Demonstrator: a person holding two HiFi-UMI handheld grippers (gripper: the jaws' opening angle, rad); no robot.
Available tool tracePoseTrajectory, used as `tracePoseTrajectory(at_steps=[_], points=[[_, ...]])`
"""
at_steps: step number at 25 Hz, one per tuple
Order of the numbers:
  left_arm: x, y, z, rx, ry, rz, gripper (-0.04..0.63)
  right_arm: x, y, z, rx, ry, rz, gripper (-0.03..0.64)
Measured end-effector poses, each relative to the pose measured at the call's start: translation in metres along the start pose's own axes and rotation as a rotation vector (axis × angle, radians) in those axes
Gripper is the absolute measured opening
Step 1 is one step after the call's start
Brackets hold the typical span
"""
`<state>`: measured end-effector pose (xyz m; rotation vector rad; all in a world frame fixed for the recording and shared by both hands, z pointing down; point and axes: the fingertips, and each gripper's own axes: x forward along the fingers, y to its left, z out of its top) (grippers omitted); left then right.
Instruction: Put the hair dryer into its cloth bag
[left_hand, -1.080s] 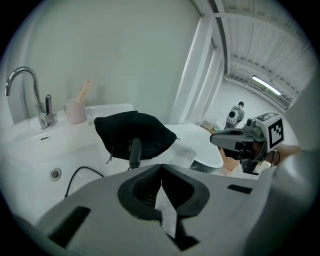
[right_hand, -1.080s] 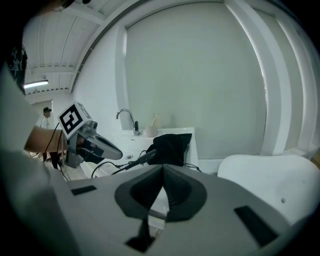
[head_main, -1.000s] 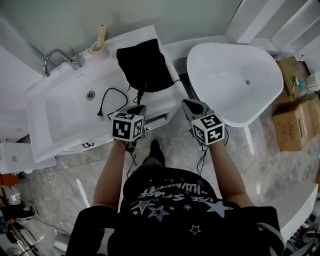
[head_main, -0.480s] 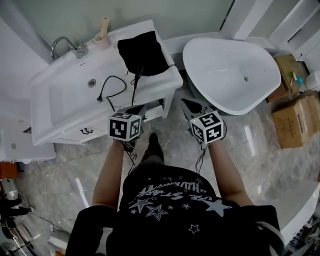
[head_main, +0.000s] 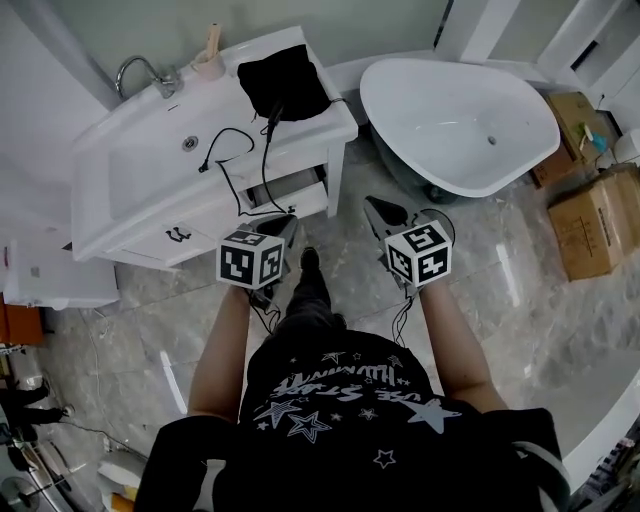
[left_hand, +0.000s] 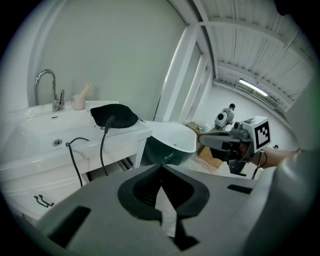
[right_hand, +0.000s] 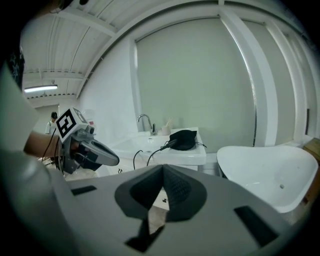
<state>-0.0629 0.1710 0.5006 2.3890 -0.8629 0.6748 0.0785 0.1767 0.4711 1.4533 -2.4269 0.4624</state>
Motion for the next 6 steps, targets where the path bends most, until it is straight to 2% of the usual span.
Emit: tracePoseTrajectory(at_steps=[6], points=[[-0.015, -0.015, -0.035, -0.003, 0.041, -0.004, 0.011, -0.01, 0.017, -0.019, 0.019, 0.009, 0.015, 0.006]])
